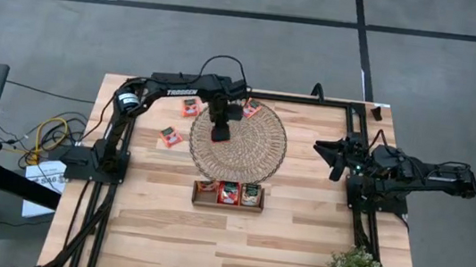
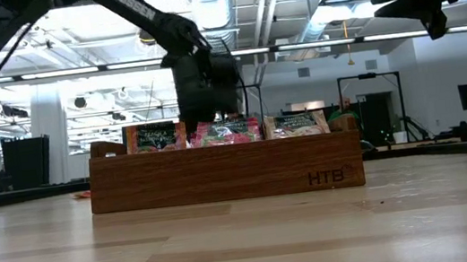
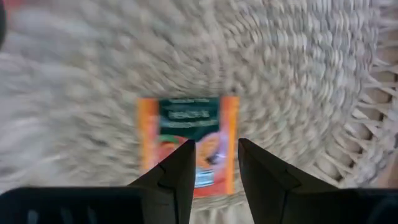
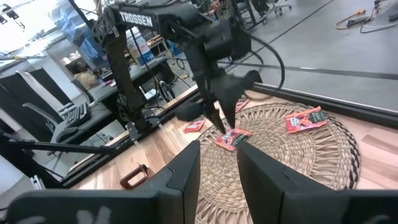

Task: Pick & Place Tea
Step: Put the orange tea bag into the left section of the wooden organizer

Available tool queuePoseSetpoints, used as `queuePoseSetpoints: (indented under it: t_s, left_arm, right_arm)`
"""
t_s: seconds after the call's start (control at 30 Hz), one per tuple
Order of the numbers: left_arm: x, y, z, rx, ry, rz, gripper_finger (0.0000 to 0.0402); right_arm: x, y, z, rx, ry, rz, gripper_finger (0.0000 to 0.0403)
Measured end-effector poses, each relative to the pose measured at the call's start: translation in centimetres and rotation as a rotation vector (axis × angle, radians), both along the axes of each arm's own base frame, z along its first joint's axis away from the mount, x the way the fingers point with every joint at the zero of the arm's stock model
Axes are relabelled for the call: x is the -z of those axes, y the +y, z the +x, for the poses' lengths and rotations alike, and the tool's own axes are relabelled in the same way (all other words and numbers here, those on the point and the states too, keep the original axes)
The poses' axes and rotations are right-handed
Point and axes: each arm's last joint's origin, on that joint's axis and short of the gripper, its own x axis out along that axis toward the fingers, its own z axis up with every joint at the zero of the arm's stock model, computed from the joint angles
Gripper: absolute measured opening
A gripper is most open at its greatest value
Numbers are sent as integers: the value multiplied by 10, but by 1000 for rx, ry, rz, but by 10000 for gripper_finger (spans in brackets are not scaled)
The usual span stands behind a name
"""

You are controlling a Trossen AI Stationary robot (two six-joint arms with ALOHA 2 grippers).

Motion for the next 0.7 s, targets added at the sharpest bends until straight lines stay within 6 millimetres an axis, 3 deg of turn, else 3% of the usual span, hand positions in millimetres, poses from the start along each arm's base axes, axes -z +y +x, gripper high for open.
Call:
queuePoseSetpoints:
  t_s: [0.13,0.23,0.43,0.7]
  left_arm:
    - [26,-1,0,-29,86,-89,112]
    - [33,0,2,-59,98,-107,112]
    - [34,1,3,-88,95,-114,112]
    - [35,11,-5,-313,145,-146,112]
  right_arm:
    - [0,0,0,0,-1,3,98]
    - [0,0,0,0,-2,4,98]
    - [0,0,0,4,-11,30,98]
    - [0,0,0,4,-12,33,98]
